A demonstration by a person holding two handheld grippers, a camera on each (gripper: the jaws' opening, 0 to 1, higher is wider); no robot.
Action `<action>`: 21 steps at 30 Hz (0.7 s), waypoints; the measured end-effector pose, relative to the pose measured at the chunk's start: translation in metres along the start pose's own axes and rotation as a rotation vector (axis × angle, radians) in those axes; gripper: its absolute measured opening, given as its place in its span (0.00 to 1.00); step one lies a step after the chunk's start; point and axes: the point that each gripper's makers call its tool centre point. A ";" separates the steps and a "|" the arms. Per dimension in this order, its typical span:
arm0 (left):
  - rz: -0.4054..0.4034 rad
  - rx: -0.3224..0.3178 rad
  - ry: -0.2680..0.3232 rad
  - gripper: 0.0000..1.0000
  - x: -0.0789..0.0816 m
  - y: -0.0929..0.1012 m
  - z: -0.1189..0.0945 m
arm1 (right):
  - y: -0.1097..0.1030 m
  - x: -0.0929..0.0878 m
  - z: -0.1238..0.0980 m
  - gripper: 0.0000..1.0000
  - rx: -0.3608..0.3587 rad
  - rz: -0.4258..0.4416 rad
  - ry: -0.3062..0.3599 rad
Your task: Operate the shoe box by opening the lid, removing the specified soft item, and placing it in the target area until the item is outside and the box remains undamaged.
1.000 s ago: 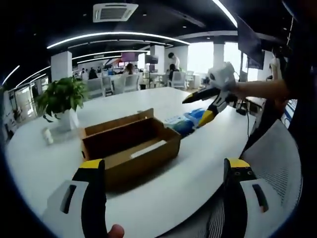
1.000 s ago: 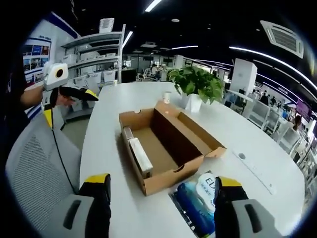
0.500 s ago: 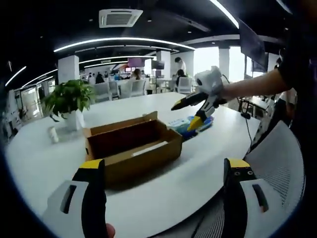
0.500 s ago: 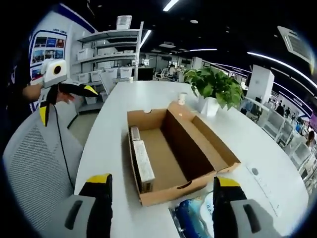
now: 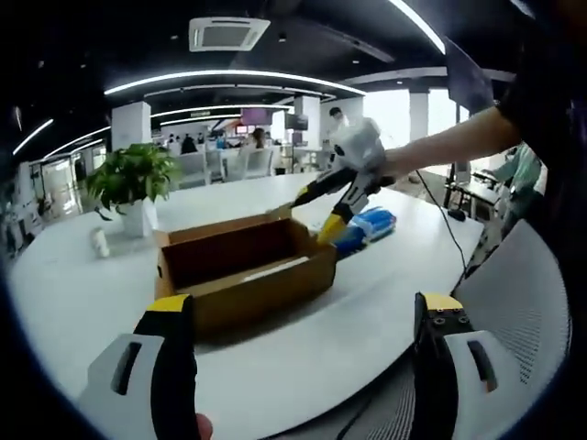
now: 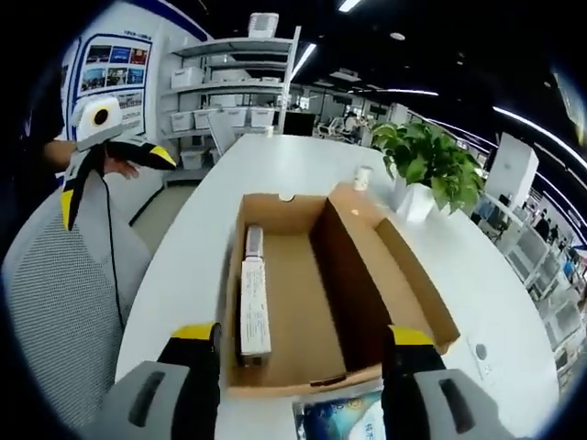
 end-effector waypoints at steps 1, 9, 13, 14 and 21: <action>-0.002 -0.001 0.010 0.99 0.001 0.000 0.000 | -0.002 0.000 0.002 0.70 0.008 -0.006 -0.004; -0.021 -0.001 0.008 0.99 -0.002 -0.002 0.003 | 0.003 -0.002 0.024 0.69 0.052 -0.057 -0.057; -0.011 -0.004 0.002 0.99 -0.003 -0.001 0.004 | 0.002 -0.007 0.032 0.69 0.088 -0.068 -0.093; -0.010 -0.016 0.009 0.99 -0.002 0.001 0.004 | 0.001 -0.011 0.033 0.69 0.104 -0.086 -0.122; 0.012 -0.048 -0.010 0.99 -0.006 0.006 0.008 | -0.004 -0.015 0.044 0.68 0.135 -0.073 -0.164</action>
Point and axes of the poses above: the point that each gripper's makers call its tool centre point, and the gripper's own axes: z roughly forward along the fingers, y roughly to its right, x roughly out of its top, and after that the axes turned 4 degrees about -z, right-handed
